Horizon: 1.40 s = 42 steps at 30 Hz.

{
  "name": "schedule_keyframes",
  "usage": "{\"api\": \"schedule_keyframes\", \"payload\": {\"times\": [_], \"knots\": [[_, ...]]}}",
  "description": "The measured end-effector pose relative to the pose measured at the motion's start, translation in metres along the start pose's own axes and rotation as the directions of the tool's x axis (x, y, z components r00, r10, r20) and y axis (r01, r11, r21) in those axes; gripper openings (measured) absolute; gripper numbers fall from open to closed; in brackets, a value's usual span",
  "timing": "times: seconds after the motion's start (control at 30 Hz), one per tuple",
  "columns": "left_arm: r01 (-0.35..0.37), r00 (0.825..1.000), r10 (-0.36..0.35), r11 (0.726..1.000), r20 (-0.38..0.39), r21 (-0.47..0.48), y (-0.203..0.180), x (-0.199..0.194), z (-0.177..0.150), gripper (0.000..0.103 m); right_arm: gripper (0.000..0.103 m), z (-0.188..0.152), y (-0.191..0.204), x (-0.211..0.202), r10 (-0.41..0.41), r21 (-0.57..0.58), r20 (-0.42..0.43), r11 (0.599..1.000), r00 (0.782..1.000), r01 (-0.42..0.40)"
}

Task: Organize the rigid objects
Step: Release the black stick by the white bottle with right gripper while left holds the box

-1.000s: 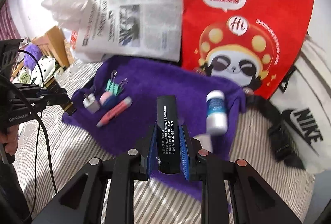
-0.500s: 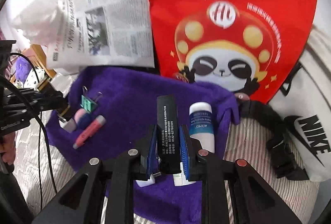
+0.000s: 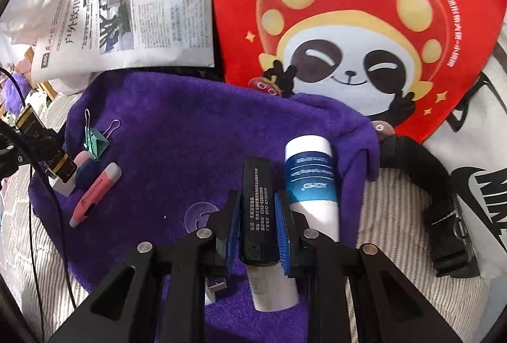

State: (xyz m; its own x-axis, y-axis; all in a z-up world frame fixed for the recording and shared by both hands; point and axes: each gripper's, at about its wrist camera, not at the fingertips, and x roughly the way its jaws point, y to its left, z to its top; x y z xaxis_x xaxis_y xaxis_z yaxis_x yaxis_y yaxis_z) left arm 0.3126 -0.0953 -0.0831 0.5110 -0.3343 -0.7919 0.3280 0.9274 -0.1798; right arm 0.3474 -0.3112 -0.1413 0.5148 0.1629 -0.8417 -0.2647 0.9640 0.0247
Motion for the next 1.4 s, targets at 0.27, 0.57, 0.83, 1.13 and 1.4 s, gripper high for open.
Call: {"api": "schedule_keyframes", "payload": {"times": [0.27, 0.57, 0.83, 1.13, 1.4], "knots": [[0.006, 1.000, -0.006, 1.000, -0.008, 0.008, 0.000, 0.000, 0.002, 0.011, 0.021, 0.001, 0.008, 0.016, 0.001, 0.002, -0.007, 1.000, 1.000, -0.001], [0.013, 0.999, -0.013, 1.000, -0.037, 0.010, 0.001, 0.011, 0.000, 0.011, 0.024, -0.003, -0.002, 0.017, 0.047, 0.011, -0.023, 0.999, 0.999, -0.047], [0.005, 0.998, -0.004, 1.000, -0.069, 0.025, -0.001, 0.021, -0.003, 0.011, 0.039, 0.002, -0.014, -0.019, 0.040, -0.007, 0.051, 0.999, 0.998, -0.039], [0.041, 0.994, -0.032, 0.995, -0.107, 0.089, -0.026, 0.029, -0.007, 0.011, 0.044, 0.004, -0.042, -0.065, 0.021, 0.035, 0.131, 0.999, 0.991, -0.026], [-0.020, 0.995, 0.031, 0.994, -0.099, 0.110, -0.039, 0.045, -0.005, 0.011, 0.044, 0.000, -0.063, -0.086, 0.041, 0.094, 0.172, 0.994, 0.984, -0.058]]}}
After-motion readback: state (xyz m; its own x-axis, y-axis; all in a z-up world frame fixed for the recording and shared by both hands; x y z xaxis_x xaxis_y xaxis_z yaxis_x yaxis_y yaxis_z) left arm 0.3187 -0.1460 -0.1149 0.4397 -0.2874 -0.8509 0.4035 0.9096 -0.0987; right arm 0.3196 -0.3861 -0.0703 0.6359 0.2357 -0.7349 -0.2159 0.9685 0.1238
